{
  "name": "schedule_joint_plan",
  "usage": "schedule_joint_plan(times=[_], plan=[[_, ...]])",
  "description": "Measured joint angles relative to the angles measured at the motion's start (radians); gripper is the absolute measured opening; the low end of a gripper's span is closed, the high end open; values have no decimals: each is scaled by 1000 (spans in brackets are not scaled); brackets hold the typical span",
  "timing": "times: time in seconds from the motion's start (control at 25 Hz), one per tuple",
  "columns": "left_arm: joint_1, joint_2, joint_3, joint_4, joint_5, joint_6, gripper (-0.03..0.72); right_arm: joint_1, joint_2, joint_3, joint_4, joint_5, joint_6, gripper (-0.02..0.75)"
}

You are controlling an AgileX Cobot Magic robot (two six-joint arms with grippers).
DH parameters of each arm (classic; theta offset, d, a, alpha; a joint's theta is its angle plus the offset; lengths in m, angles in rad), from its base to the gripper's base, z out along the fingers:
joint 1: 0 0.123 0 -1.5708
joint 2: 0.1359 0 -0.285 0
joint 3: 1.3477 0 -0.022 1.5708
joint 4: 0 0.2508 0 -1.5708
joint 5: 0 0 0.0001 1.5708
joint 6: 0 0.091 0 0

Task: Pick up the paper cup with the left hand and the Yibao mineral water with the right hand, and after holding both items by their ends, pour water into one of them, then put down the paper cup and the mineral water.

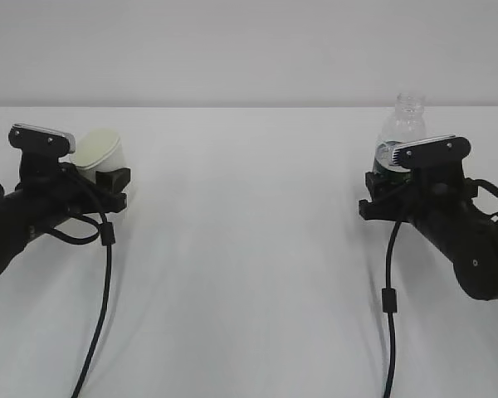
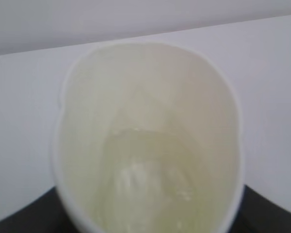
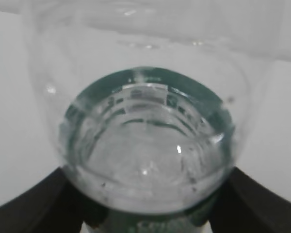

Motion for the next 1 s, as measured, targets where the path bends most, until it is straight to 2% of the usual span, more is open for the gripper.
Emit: schedule_joint_plan(times=[0.56, 1.0], plan=[[0, 22, 7, -41, -11, 19, 420, -51, 102, -87, 17, -12, -2, 507], [0, 29, 7, -56, -8, 21, 419, -54, 139, -143, 1, 1, -2, 507]])
